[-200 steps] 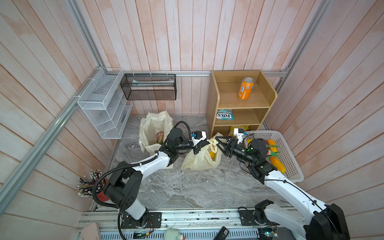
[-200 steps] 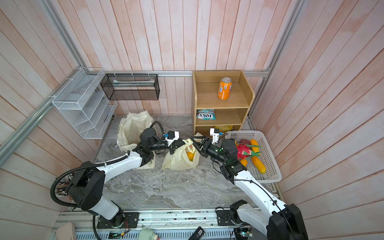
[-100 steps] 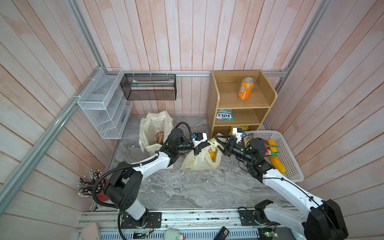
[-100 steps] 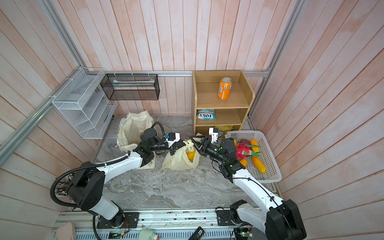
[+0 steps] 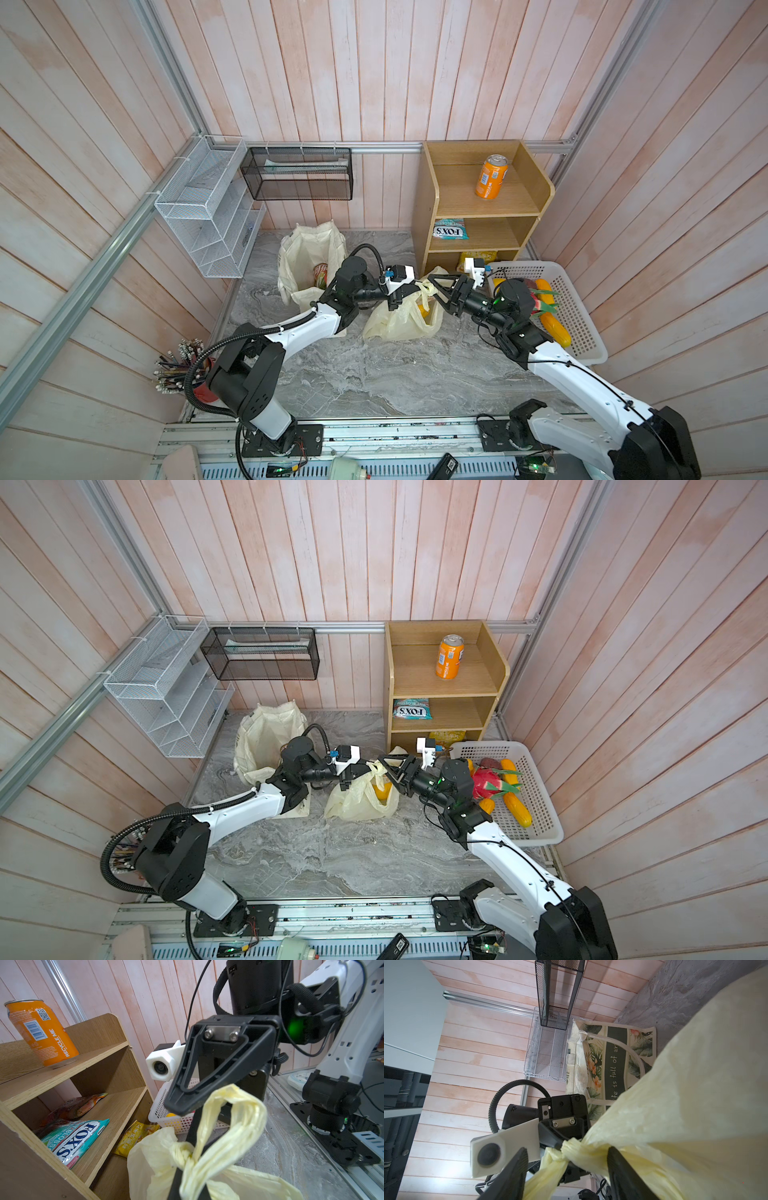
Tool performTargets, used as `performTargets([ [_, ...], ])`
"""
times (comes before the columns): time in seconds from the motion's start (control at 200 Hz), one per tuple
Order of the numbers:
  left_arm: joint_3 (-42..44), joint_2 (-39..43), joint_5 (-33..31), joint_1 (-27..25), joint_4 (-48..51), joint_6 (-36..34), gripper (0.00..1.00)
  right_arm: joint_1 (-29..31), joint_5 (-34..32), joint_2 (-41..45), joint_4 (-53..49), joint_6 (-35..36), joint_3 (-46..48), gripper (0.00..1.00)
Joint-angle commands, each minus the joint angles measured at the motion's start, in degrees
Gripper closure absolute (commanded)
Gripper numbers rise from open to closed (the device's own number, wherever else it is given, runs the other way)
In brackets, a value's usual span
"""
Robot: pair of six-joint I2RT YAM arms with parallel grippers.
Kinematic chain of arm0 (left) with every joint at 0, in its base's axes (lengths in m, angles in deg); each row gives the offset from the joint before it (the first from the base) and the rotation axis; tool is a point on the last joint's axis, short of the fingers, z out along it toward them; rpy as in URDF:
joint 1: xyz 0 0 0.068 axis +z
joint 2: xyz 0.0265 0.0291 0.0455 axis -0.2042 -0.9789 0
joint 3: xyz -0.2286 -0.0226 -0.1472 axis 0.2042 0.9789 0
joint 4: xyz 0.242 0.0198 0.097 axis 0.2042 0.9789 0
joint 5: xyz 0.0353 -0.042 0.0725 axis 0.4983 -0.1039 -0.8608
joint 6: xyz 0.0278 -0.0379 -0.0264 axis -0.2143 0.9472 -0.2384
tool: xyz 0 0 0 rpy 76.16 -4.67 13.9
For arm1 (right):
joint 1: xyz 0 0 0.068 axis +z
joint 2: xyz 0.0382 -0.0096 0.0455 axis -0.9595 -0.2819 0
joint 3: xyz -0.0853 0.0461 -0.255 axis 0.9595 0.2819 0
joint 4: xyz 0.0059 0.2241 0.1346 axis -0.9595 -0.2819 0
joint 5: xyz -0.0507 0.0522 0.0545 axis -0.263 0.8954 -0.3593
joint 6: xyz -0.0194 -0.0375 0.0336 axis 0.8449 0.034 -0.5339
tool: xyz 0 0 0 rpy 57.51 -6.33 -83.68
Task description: Place the mixed food into the grocery bags and tie them
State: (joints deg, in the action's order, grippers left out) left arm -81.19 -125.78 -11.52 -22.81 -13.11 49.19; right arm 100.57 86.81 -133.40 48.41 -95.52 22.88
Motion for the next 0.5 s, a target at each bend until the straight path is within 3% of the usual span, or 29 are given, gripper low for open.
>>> performTargets([
  [0.0,0.2,1.5,0.3,-0.3,0.2,-1.0,1.0,0.2,-1.3,2.7,-2.7,1.3,1.4,0.38],
  [0.495,0.1,1.6,0.5,-0.3,0.4,-0.8,1.0,0.0,-1.6,5.4,-3.7,0.8,3.7,0.38],
])
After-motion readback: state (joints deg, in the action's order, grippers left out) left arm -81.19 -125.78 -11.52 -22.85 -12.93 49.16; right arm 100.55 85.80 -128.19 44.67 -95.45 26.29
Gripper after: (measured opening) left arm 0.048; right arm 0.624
